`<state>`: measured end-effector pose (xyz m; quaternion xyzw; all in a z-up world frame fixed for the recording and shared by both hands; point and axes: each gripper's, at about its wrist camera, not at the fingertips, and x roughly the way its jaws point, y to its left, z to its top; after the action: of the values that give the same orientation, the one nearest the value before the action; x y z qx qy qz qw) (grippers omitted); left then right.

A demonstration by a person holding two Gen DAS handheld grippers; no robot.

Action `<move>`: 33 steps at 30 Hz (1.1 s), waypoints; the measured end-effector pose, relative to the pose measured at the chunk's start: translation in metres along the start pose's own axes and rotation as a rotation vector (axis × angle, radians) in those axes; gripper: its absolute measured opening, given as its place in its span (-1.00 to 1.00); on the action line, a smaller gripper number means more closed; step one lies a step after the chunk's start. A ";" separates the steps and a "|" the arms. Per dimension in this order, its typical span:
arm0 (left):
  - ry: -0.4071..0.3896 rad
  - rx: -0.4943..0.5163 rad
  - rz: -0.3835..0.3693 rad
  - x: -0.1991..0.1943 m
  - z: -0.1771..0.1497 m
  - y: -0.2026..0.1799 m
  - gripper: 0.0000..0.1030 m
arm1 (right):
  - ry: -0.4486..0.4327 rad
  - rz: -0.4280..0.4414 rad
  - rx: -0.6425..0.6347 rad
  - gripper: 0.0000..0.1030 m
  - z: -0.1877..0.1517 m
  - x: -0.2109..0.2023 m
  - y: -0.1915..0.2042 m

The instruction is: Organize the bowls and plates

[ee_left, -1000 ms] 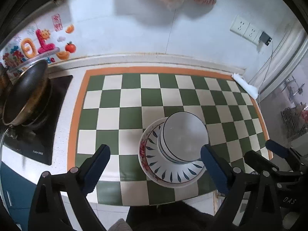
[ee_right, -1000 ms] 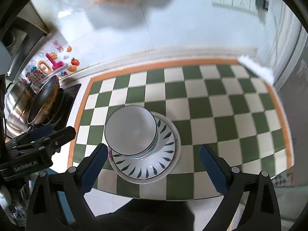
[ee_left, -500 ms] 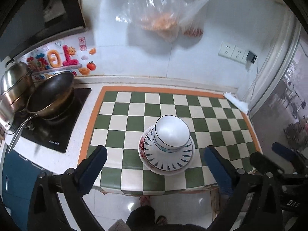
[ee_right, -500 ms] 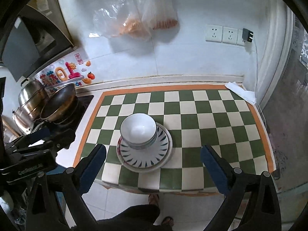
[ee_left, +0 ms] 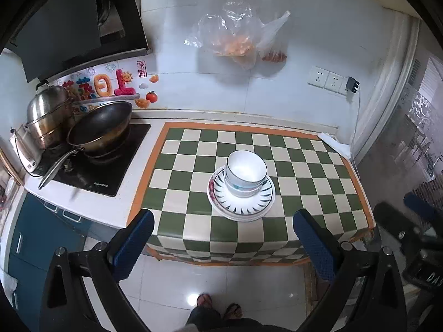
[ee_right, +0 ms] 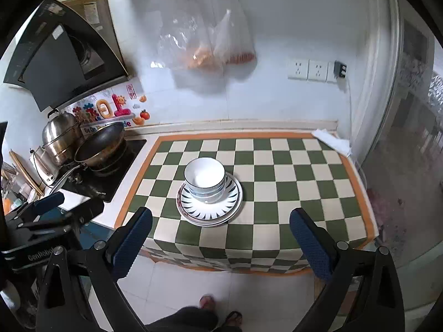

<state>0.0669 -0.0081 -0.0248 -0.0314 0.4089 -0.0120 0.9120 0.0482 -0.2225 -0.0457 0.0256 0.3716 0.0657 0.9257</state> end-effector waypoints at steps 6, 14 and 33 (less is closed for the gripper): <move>-0.024 0.012 -0.006 -0.026 -0.011 0.003 1.00 | -0.041 -0.024 -0.010 0.97 -0.003 -0.029 0.011; -0.052 0.019 0.004 -0.043 -0.014 0.017 1.00 | -0.040 -0.044 0.007 0.98 -0.010 -0.040 0.021; -0.040 0.034 0.012 -0.045 -0.022 0.033 1.00 | -0.010 -0.045 0.006 0.98 -0.018 -0.033 0.032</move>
<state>0.0205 0.0263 -0.0081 -0.0137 0.3904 -0.0130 0.9205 0.0091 -0.1958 -0.0333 0.0201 0.3678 0.0435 0.9287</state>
